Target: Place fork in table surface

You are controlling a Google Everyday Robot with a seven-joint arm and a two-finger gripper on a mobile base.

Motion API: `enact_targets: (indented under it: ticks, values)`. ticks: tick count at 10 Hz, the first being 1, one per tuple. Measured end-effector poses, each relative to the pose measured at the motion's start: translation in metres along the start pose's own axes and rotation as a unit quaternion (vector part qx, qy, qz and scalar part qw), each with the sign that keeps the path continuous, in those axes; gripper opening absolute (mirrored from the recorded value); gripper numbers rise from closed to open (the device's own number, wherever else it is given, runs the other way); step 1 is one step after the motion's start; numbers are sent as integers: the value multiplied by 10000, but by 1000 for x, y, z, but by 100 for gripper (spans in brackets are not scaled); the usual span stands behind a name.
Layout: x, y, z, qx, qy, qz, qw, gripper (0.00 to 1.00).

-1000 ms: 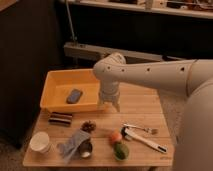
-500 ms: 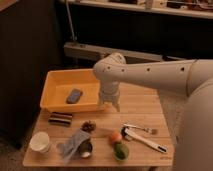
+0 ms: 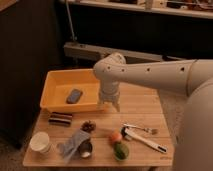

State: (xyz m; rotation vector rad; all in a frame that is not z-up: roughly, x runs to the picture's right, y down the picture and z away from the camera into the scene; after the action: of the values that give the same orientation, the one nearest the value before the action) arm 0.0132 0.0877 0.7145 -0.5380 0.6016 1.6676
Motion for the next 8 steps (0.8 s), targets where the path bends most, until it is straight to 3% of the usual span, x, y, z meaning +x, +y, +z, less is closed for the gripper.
enact_targets:
  ticks: [6,8]
  values:
    - [0,0,0,11,-1,-2,10000,65]
    - [-2,-14,-10,13,-230,47,9997,65]
